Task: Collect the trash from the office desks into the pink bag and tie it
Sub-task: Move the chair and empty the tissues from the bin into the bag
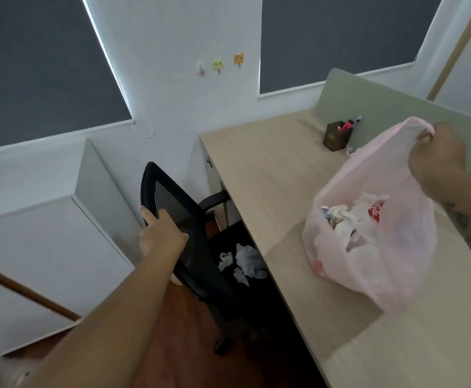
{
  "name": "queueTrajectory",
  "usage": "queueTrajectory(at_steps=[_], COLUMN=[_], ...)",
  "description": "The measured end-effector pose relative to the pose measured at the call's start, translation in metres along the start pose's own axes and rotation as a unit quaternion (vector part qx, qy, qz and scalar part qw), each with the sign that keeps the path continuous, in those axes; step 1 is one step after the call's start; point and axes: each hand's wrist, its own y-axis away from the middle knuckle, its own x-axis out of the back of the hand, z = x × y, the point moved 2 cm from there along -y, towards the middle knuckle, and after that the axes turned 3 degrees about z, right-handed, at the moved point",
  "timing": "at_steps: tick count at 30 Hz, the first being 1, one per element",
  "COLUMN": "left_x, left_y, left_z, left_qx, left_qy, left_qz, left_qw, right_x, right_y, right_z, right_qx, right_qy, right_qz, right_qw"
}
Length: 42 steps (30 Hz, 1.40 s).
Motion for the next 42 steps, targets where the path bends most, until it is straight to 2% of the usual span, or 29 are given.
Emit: queueTrajectory(at_steps=[2,11,15,19,28,32,35,37,39,41,42], left_x=[0.000,0.008,0.008,0.010,0.016,0.011,0.011,0.016,0.019,0.013,0.005], left_y=[-0.005,-0.092,-0.146,-0.189,-0.275,-0.321,-0.338,-0.337,-0.316,-0.267,-0.236], left_z=[-0.003,-0.025,-0.020,-0.010,-0.035,-0.047,-0.050,-0.050,-0.047,-0.038,-0.031], left_qx=[-0.022,-0.148,-0.218,-0.265,-0.343,-0.376,-0.379,-0.380,-0.396,-0.450,-0.470], left_qy=[0.011,-0.021,-0.037,-0.050,-0.073,-0.045,-0.071,-0.118,-0.171,-0.153,-0.108], left_qz=[0.029,0.026,0.011,-0.001,-0.002,-0.012,-0.011,0.019,0.105,0.173,0.172], left_qw=[0.999,0.988,0.975,0.963,0.937,0.925,0.923,0.917,0.896,0.863,0.859], right_x=[-0.014,-0.052,-0.054,-0.051,-0.080,-0.095,-0.102,-0.107,-0.114,-0.122,-0.126], right_y=[0.004,0.030,0.043,0.060,0.100,0.110,0.111,0.113,0.114,0.114,0.115], right_z=[0.000,-0.007,-0.020,-0.034,-0.071,-0.077,-0.076,-0.074,-0.072,-0.069,-0.067], right_qx=[0.000,0.045,0.072,0.046,0.044,0.035,0.029,0.026,0.028,0.023,0.020], right_qy=[0.001,0.037,0.048,0.085,0.100,0.104,0.103,0.102,0.101,0.087,0.078], right_qz=[-0.008,-0.058,-0.060,-0.042,-0.037,-0.043,-0.043,-0.047,-0.056,-0.074,-0.082], right_qw=[1.000,0.997,0.994,0.994,0.993,0.993,0.993,0.993,0.993,0.993,0.993])
